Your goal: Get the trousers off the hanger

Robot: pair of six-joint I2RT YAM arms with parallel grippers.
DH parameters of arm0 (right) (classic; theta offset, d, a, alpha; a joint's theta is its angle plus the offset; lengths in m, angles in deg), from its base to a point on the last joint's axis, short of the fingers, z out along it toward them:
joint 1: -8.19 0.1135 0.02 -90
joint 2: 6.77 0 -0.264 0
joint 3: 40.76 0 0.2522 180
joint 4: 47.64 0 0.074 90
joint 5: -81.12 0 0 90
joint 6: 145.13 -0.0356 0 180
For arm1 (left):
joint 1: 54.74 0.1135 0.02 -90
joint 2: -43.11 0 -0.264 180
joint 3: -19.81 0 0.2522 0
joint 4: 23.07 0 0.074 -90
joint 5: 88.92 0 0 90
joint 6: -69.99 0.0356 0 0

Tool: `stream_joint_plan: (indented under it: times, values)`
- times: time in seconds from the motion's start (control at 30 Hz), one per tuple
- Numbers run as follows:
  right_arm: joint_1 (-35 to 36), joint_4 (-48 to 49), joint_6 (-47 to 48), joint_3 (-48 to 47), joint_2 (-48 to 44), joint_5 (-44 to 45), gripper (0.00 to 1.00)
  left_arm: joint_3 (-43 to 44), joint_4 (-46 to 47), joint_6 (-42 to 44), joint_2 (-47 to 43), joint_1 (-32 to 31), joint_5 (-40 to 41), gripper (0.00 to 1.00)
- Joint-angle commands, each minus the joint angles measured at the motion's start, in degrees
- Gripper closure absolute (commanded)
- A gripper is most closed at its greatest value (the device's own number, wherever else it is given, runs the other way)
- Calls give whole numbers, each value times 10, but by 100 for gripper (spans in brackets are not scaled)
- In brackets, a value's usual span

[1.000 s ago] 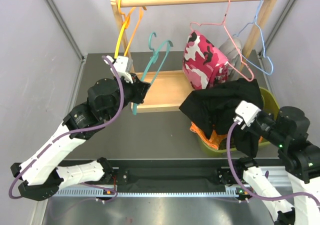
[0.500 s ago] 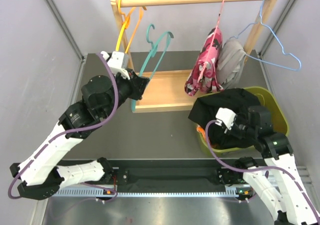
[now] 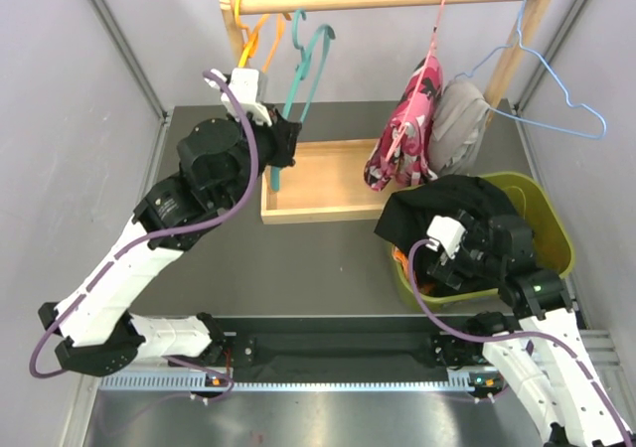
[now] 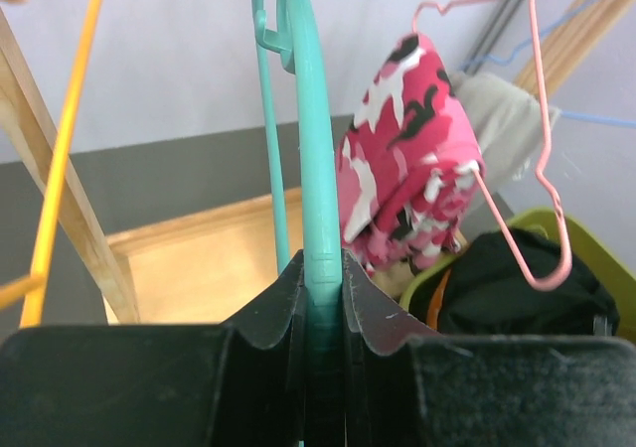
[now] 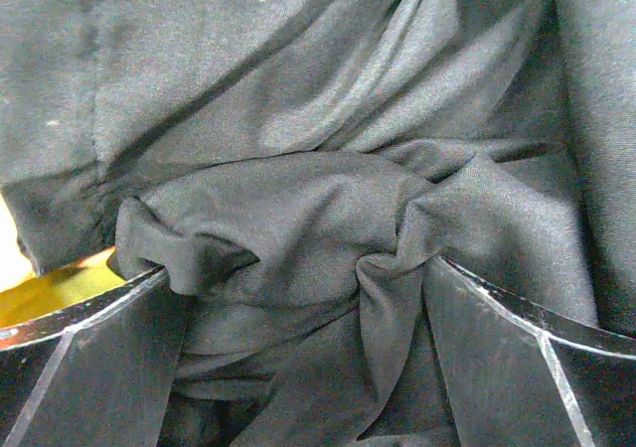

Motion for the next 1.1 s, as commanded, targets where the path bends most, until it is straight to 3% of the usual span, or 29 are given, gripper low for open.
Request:
stream_joint_plan:
  times: [0.0, 0.1, 0.43, 0.8, 0.9, 1.03, 1.07]
  values:
    - [-13, 66, -22, 30, -11, -4, 4, 54, 46, 23, 23, 12, 29, 100]
    - [-14, 71, -30, 29, -19, 0, 4, 92, 33, 19, 56, 27, 28, 100]
    - [-14, 63, -28, 33, -34, -6, 3, 113, 34, -68, 97, 203, -149, 100]
    - [-14, 61, -25, 34, -39, -7, 3, 51, 31, -84, 60, 218, -156, 100]
    - [-15, 60, -26, 33, -37, -8, 3, 46, 26, -87, 47, 218, -159, 89]
    - [-17, 61, -26, 34, -37, -8, 3, 44, 24, -95, 30, 218, -168, 53]
    - [-19, 61, -25, 33, -39, -8, 3, 44, 24, -98, 28, 218, -171, 49]
